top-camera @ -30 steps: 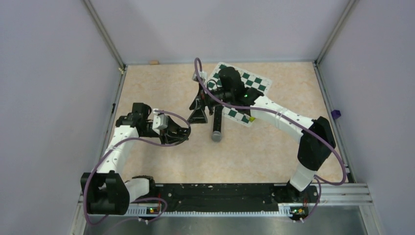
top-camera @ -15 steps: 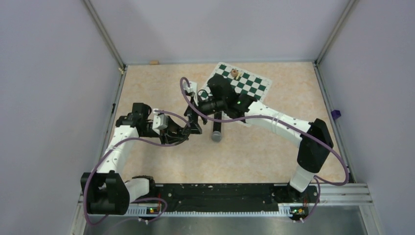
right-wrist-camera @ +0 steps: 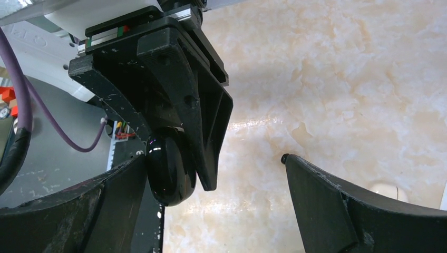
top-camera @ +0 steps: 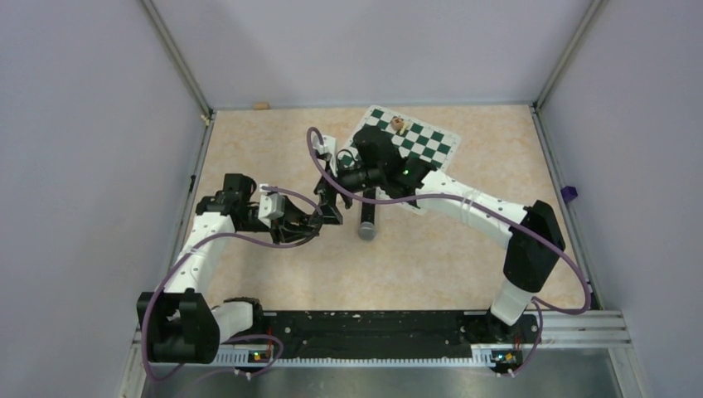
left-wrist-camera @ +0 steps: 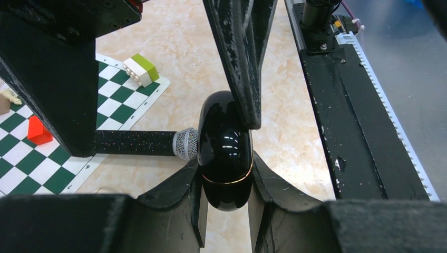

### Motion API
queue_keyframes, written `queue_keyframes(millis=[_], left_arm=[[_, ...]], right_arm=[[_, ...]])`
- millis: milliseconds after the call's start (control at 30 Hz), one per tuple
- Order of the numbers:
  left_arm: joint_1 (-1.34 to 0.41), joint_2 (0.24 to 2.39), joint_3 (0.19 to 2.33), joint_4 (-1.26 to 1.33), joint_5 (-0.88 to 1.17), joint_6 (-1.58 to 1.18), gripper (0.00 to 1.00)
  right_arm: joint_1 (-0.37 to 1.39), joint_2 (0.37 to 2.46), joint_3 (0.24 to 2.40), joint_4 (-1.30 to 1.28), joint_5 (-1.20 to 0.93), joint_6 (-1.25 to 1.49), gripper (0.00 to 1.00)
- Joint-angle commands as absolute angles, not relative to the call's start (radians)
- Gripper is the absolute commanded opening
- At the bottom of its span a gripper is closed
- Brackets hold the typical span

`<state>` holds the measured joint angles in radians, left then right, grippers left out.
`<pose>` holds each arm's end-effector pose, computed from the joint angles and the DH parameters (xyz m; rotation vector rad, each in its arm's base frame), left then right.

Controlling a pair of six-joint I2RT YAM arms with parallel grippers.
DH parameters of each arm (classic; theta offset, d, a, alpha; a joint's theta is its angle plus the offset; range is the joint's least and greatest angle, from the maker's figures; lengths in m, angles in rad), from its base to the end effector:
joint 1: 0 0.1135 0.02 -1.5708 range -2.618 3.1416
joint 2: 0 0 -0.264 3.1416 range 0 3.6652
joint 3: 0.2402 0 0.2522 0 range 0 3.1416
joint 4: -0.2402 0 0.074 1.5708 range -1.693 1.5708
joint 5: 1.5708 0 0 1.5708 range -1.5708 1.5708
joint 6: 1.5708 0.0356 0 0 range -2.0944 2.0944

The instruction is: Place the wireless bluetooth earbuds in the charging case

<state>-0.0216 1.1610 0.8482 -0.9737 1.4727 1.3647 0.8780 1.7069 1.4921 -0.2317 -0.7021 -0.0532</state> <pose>0.1873 -0.0395 0.2630 1.3128 1.2196 -1.1027 0.2373 0.3219 0.3378 -1.3535 1.6321 1.2148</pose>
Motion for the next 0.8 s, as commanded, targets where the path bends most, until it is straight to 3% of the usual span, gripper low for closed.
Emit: queue_keyframes(millis=[0,433,767], left_arm=[[-0.025,1.141,0.838,-0.985,1.534,1.389,0.00],[-0.025,1.135,0.838,-0.985,1.531,1.391,0.00],[-0.025,1.135,0.838,-0.983,1.532,1.387,0.00]], right_arm=[[0.828,1.694,1.542,-0.210,-0.683,-0.036,0.99],[0.826,1.690,1.564,-0.242,-0.749,-0.048,0.99],[0.831,1.686,1.609,-0.272,-0.614,-0.062,0.99]])
